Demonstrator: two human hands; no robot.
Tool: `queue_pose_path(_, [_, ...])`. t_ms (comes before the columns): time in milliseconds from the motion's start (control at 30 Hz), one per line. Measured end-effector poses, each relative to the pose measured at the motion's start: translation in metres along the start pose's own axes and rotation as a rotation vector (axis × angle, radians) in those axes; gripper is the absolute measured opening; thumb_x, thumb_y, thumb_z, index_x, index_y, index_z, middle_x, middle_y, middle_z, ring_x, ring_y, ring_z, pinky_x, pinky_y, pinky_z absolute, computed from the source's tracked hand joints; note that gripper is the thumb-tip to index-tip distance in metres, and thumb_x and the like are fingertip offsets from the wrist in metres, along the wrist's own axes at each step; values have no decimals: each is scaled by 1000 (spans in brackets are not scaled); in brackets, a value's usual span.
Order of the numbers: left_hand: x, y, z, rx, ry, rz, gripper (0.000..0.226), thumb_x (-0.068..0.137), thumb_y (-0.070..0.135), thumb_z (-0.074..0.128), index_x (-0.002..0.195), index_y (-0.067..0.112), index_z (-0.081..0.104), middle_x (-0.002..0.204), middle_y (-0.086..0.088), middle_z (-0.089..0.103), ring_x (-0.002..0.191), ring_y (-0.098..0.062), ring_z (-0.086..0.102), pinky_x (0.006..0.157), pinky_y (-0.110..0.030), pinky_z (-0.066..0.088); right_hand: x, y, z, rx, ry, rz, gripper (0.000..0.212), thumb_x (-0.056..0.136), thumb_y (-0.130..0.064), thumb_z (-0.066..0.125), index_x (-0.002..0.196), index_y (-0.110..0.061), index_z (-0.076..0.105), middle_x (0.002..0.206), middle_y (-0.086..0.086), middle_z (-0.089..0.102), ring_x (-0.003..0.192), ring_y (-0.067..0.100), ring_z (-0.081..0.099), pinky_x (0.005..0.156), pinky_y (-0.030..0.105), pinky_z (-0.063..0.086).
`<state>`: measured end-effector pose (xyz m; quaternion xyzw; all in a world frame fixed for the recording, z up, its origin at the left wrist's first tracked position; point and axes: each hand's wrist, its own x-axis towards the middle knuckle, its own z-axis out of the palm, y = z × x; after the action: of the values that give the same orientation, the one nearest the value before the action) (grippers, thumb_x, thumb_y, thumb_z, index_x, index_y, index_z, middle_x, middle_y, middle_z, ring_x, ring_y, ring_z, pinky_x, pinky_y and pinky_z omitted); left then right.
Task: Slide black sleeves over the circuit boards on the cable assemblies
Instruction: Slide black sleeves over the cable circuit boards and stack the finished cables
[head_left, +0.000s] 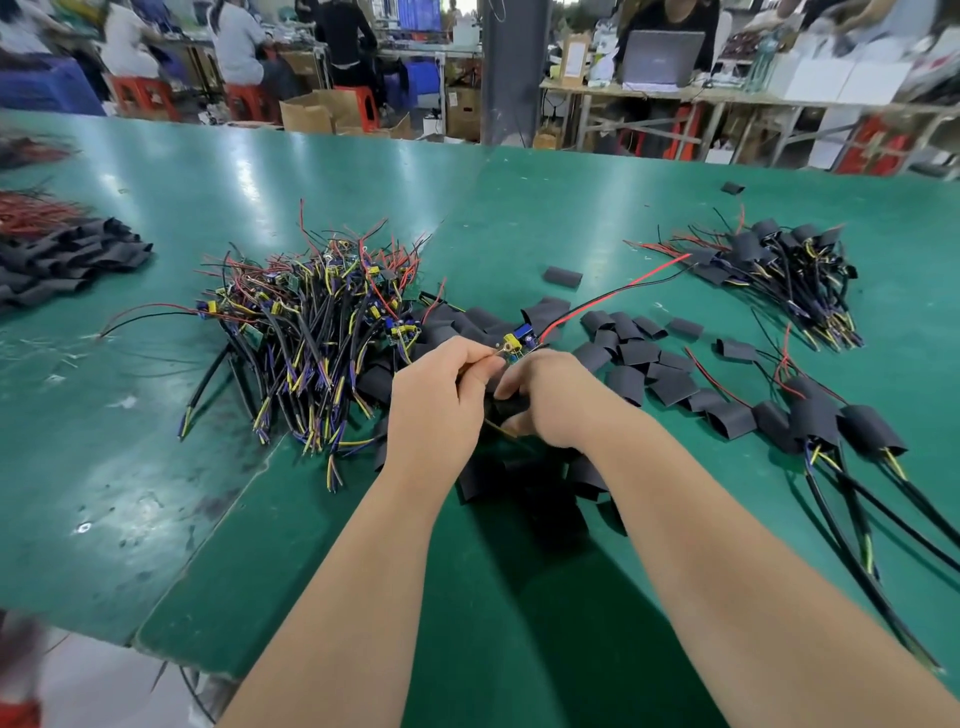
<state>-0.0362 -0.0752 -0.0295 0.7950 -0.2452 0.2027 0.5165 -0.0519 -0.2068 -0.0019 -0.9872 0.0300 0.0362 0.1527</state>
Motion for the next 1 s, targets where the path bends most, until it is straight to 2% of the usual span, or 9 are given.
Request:
queue_pose_path(67, [0,-1,0,5,-7,6,7,88,9,65,84,11,70,73,10,66,67,1,55,66,-10,41,1,0,4,-39,25,-22,31,83,-19,72,112,-8,68,115,9,61,106,28,57,92,30,44])
queue_pose_path(133, [0,-2,0,-1,-14,5,7,88,10,65,84,11,70,74,5,69,67,-5,57,68,-18,45,-2,2,8,-32,111,-41,21,82,-18,69,95,-2,69,101,13,64,95,30,59,82,36,49])
queue_pose_path(200, [0,-2,0,-10,-19,-2,7,88,10,65,85,11,70,75,4,69,68,-9,58,68,-22,45,-9,7,11,49,196,-4,11,79,-17,68,76,-9,61,84,10,61,79,29,57,64,34,48])
queue_pose_path(300, [0,-2,0,-14,-23,-2,7,88,10,65,85,13,70,74,3,70,66,-9,56,66,-22,44,-23,19,11,268,367,95,33,77,-13,65,61,-20,36,62,-3,46,59,18,44,48,26,33])
queue_pose_path(433, [0,-3,0,-15,-33,11,7,88,10,65,84,13,70,72,4,69,62,-11,54,63,-23,42,-47,43,2,617,518,179,46,74,-8,68,57,-19,27,51,2,38,49,19,47,53,27,33])
queue_pose_path(500, [1,-3,0,-15,-40,14,7,88,10,65,84,14,70,71,5,69,62,-13,53,61,-22,41,-58,54,-4,906,539,192,50,75,-4,71,53,-22,30,50,7,42,43,15,47,53,27,37])
queue_pose_path(667, [1,-4,-1,-14,-46,24,9,88,12,66,84,18,70,70,8,68,59,-15,53,57,-25,42,-76,81,-11,1761,538,161,33,85,4,60,65,-19,49,60,-1,61,62,17,69,53,18,50])
queue_pose_path(833, [0,-3,-2,-4,-52,32,11,88,11,66,84,20,70,69,11,67,60,-14,53,55,-20,41,-74,86,-7,1847,586,296,19,87,11,54,89,-8,57,65,5,67,60,16,69,56,17,52])
queue_pose_path(1000, [1,-2,-3,2,-61,35,12,88,11,65,83,20,70,68,17,64,56,-8,51,52,-14,37,-74,82,-8,1895,472,298,17,89,2,52,75,-8,55,73,9,63,60,17,68,54,20,52])
